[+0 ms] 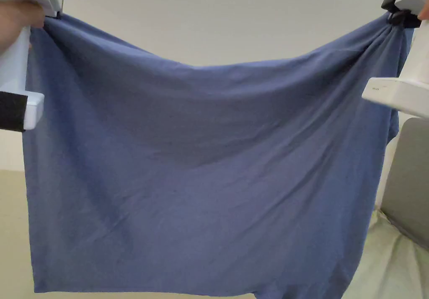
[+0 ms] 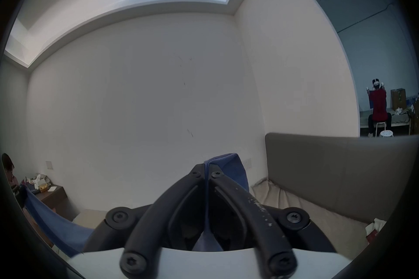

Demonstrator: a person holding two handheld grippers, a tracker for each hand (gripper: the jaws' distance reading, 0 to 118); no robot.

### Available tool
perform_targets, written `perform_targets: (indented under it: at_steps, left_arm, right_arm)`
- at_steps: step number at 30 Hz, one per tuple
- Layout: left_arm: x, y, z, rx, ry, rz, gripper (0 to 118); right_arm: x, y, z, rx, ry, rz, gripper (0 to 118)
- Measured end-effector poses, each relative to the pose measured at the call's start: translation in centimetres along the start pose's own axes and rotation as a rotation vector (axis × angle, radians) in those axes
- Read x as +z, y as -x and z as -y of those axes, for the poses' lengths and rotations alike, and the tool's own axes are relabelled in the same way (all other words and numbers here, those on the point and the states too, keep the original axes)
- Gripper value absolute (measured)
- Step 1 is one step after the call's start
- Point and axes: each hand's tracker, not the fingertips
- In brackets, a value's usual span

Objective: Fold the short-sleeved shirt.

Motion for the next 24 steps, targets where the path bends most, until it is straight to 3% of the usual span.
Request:
perform_targets:
  at_steps: [5,12,19,24]
  left_arm:
    - [-1.4,-0.9,7.8,-0.014,0.192,0.074,4]
    - [3.3,-0.3,17.9,-0.103,0.346,0.129,4]
    - [9.7,2.0,27.5,-0.125,0.547,0.142,4]
    - [14.6,4.9,32.1,-0.083,0.642,0.147,4]
  right_arm:
    - [-1.1,-1.3,7.8,-0.024,0.175,0.004,3]
    - [2.4,-4.9,17.6,-0.042,0.377,-0.011,3]
    - [9.1,-7.9,26.5,0.061,0.554,-0.019,3]
    - [15.0,-10.6,32.1,0.056,0.636,-0.058,3]
